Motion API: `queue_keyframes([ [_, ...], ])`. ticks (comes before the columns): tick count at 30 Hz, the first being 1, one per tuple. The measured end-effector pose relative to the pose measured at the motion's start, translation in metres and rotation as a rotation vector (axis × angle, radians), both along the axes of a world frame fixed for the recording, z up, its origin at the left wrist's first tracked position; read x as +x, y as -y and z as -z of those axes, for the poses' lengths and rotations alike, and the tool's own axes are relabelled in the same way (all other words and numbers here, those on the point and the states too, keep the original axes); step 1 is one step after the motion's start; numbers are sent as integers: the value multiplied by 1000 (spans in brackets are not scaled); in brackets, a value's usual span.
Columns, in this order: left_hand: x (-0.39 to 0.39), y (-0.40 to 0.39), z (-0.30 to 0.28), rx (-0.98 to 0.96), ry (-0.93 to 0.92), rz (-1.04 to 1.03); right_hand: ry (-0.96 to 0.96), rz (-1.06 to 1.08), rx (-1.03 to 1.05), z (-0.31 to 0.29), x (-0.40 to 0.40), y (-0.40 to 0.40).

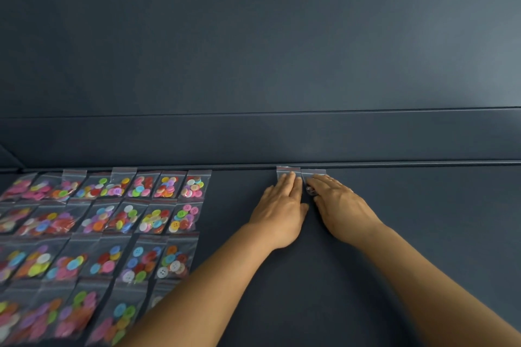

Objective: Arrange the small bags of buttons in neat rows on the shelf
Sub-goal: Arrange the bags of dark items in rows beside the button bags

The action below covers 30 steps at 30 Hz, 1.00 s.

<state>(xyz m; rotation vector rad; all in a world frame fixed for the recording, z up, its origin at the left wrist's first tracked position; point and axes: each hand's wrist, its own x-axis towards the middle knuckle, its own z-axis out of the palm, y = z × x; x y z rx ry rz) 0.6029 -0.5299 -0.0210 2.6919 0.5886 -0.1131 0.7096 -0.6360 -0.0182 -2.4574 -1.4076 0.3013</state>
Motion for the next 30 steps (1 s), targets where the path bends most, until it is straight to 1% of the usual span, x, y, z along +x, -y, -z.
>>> queue_keyframes([
  [6,1,2,-1,8,13,-11,1,-4,-4,-3,6,4],
  [11,-1,4,-1,34,7,-8,72,-54,-39,-1,3,3],
  [14,-2,4,-4,36,-12,-12,89,-49,-64,-3,0,3],
  [18,-14,4,-11,60,19,-63,119,-43,-37,-10,-10,0],
  [24,-65,-6,-31,163,94,-188,193,-124,2,-29,-51,-18],
  [30,-160,-31,-44,229,179,-345,182,-245,70,-47,-126,-55],
])
